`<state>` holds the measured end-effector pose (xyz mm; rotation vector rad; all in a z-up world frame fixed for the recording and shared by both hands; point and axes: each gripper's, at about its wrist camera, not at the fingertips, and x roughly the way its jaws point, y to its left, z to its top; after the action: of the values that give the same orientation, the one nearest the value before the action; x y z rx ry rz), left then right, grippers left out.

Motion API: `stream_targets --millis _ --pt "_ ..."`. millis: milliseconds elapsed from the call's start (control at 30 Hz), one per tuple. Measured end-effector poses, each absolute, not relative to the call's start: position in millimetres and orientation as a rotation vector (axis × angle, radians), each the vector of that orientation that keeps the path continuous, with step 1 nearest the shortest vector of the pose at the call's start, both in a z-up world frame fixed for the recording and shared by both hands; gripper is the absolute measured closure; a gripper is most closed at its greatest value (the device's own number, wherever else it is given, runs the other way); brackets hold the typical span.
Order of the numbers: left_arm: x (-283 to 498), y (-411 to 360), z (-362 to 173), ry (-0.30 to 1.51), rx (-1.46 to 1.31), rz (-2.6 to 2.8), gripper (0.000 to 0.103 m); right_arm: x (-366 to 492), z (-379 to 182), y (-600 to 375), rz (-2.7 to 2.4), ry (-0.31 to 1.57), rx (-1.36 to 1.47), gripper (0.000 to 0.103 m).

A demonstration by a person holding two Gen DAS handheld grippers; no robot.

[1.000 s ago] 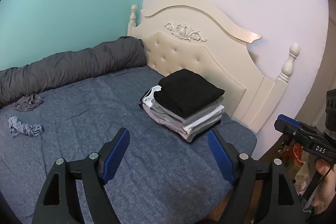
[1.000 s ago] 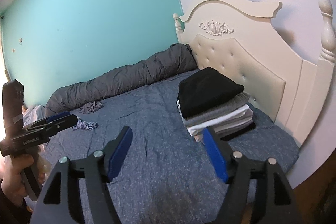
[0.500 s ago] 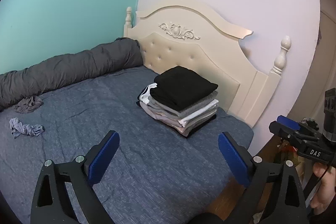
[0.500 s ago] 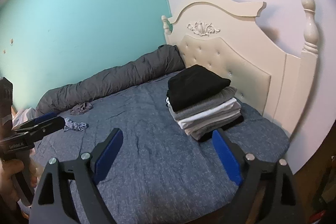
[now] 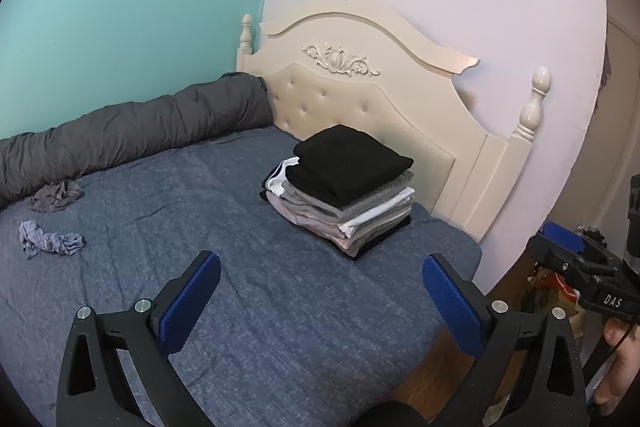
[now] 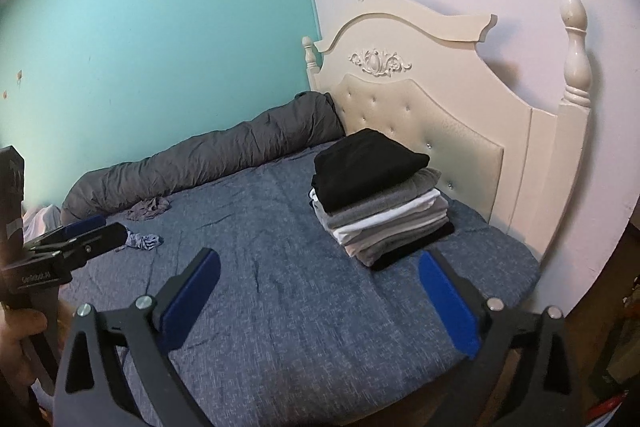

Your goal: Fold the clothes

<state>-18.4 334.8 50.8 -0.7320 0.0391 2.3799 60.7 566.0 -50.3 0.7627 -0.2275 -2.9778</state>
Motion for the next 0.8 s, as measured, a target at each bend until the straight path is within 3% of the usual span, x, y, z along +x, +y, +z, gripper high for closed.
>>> stream_targets --millis 800 --pt "-1 327 43 0.04 -0.754 2.393 0.0 78 -53 556 -3.013 -0.174 0.742 0.002"
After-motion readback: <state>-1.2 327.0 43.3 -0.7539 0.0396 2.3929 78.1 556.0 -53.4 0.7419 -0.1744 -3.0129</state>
